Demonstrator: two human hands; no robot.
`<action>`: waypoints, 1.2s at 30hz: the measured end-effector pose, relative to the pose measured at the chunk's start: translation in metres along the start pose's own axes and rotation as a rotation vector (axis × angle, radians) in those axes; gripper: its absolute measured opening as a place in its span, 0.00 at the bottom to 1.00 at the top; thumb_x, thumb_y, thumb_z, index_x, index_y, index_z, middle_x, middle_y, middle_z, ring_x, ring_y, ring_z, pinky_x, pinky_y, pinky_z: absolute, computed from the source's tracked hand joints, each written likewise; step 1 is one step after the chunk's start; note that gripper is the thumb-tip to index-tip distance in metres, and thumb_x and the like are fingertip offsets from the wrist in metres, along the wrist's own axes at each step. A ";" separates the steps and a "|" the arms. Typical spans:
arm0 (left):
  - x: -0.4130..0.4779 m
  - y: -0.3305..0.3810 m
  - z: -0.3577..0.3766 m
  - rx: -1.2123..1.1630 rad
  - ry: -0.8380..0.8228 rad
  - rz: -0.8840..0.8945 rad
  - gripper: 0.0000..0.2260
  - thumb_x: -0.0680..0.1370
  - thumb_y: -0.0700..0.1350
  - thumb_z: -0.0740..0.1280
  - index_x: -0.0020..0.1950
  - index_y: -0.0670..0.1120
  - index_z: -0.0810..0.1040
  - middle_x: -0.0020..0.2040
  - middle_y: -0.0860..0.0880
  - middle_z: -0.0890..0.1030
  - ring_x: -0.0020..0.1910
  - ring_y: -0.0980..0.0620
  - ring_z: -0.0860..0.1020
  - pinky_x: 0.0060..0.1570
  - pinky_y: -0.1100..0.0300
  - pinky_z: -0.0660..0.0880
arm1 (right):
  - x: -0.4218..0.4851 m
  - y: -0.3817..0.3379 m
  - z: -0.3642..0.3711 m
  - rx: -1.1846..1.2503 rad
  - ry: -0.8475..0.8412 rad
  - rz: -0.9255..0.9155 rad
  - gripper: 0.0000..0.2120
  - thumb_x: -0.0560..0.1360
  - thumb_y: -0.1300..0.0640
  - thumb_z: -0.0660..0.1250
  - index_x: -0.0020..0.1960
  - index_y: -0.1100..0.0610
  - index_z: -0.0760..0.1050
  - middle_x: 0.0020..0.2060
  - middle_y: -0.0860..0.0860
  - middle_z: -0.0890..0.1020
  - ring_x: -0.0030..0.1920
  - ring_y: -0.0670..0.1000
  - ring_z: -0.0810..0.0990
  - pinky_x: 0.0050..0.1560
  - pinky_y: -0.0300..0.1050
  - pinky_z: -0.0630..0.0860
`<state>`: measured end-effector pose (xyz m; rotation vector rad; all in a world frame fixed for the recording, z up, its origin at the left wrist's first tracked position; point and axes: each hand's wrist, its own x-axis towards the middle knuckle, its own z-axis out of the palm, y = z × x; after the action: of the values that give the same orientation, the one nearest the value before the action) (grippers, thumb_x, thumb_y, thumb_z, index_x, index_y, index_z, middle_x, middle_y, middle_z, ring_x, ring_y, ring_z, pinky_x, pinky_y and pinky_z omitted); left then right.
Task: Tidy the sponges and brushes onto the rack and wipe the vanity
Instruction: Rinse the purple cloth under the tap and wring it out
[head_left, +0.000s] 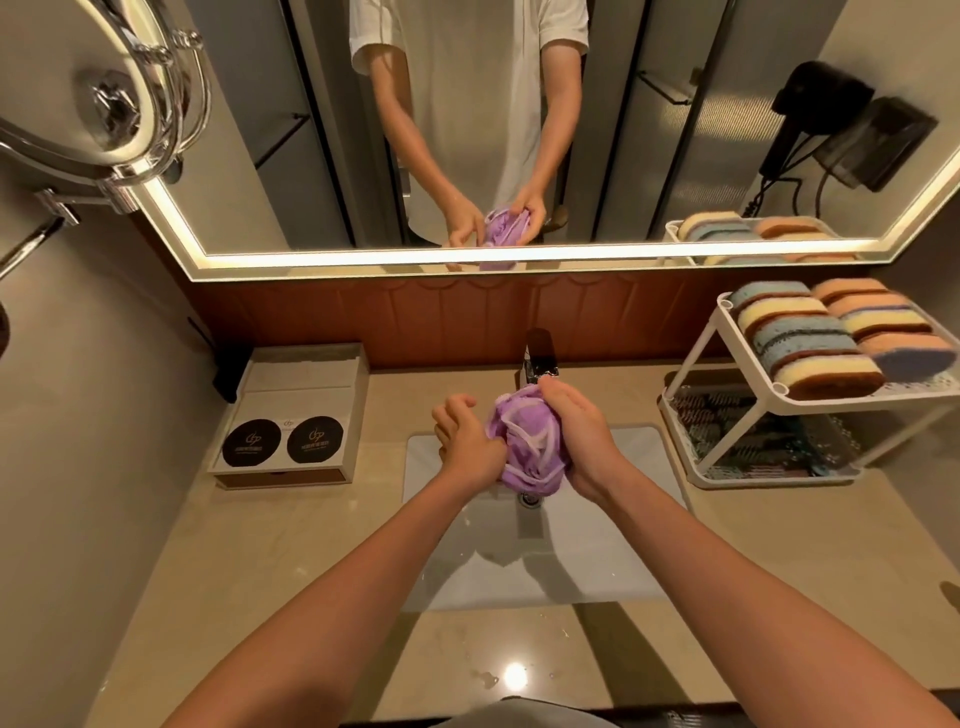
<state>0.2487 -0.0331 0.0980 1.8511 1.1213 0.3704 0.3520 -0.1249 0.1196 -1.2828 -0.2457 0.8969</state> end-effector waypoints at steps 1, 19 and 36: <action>-0.004 0.000 0.002 -0.021 0.032 0.025 0.17 0.75 0.40 0.67 0.59 0.47 0.63 0.59 0.48 0.62 0.57 0.47 0.64 0.57 0.52 0.68 | 0.001 0.000 0.003 0.099 -0.043 0.060 0.11 0.81 0.51 0.69 0.56 0.59 0.78 0.52 0.61 0.82 0.56 0.59 0.82 0.65 0.61 0.77; -0.015 -0.002 0.002 -0.171 -0.370 0.006 0.27 0.80 0.70 0.55 0.76 0.61 0.62 0.70 0.51 0.65 0.68 0.51 0.70 0.69 0.57 0.62 | 0.012 -0.028 -0.023 0.259 0.043 0.059 0.19 0.83 0.60 0.65 0.72 0.49 0.74 0.43 0.53 0.83 0.37 0.46 0.77 0.40 0.38 0.78; -0.004 0.019 0.001 -0.476 -0.390 -0.066 0.21 0.83 0.61 0.58 0.67 0.49 0.78 0.58 0.44 0.84 0.56 0.49 0.83 0.59 0.54 0.79 | -0.009 0.040 -0.059 -0.235 -0.010 0.338 0.14 0.79 0.61 0.62 0.60 0.52 0.83 0.45 0.57 0.82 0.44 0.52 0.74 0.43 0.47 0.68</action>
<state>0.2574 -0.0397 0.1138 1.3853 0.7457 0.2018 0.3650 -0.1730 0.0685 -1.5672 -0.1459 1.1882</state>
